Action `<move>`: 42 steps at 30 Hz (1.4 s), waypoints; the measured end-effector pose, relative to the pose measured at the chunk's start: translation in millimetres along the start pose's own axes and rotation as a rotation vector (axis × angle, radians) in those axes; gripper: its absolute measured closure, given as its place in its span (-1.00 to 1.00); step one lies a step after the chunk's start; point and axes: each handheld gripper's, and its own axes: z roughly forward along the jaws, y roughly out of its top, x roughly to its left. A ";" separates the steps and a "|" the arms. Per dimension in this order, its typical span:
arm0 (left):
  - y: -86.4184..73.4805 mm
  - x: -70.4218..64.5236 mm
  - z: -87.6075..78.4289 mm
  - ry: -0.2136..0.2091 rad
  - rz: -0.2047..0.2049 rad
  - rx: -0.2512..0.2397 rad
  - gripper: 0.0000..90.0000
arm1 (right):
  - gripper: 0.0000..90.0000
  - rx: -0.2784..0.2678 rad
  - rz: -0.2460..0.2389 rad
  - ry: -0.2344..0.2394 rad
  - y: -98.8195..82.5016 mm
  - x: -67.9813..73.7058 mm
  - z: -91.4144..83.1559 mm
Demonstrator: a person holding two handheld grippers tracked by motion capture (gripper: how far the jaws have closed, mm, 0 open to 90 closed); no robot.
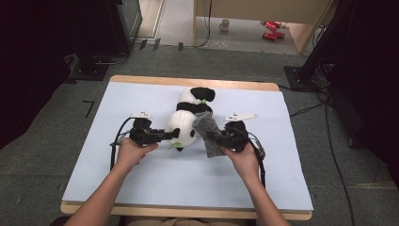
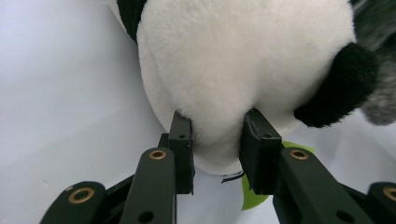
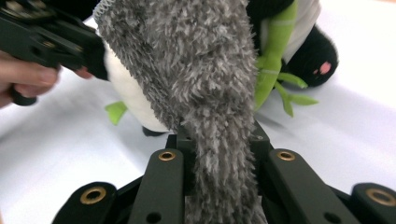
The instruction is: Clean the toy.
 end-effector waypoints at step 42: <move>-7.5 26.5 -36.6 0.148 0.015 -0.124 0.27 | 0.65 -0.002 0.077 -0.091 -1.2 -52.2 5.8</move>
